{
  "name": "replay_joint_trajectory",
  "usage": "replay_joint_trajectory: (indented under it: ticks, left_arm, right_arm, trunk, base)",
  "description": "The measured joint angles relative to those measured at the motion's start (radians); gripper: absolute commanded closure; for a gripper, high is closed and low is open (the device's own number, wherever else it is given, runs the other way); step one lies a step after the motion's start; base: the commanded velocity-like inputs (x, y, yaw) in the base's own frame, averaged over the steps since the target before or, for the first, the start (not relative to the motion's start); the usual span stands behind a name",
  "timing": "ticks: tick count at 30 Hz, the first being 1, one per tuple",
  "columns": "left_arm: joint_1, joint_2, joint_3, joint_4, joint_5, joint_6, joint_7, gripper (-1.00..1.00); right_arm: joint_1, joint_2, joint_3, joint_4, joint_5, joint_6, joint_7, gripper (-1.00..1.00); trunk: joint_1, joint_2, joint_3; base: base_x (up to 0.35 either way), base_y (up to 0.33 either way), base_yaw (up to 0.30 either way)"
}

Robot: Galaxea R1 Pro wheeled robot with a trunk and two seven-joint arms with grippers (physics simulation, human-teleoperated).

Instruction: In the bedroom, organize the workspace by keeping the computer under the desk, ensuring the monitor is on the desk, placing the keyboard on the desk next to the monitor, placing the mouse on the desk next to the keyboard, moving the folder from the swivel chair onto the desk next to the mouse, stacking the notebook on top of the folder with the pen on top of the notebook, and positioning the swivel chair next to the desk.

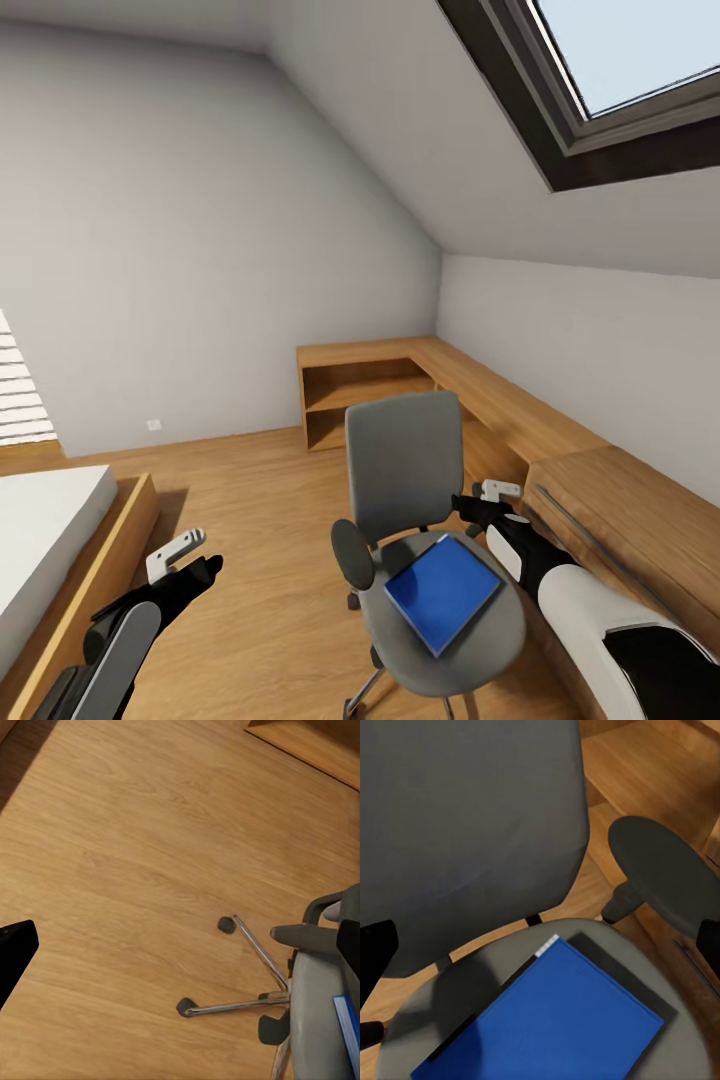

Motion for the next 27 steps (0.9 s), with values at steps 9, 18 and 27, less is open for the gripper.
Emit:
replay_joint_trajectory:
  ticks: [9,18,27]
  left_arm:
    - [0.0,-0.003,0.0,0.003,0.003,0.0,0.0,-1.0]
    - [0.0,-0.003,0.0,0.01,-0.002,-0.002,0.0,-1.0]
    - [0.0,-0.003,0.0,0.01,-0.002,-0.002,0.0,-1.0]
  right_arm:
    - [0.0,0.005,-0.001,-0.003,-0.002,-0.005,0.001,-1.0]
    - [0.0,0.006,0.0,-0.003,-0.002,-0.006,0.001,-1.0]
    - [0.0,0.008,0.0,-0.003,-0.002,-0.007,0.001,-1.0]
  trunk:
    - [0.035,-0.063,-0.028]
    - [0.069,-0.126,-0.057]
    - [0.104,-0.189,-0.086]
  base:
    - [0.0,0.0,0.0]
    - [0.0,0.0,0.0]
    - [0.0,0.0,0.0]
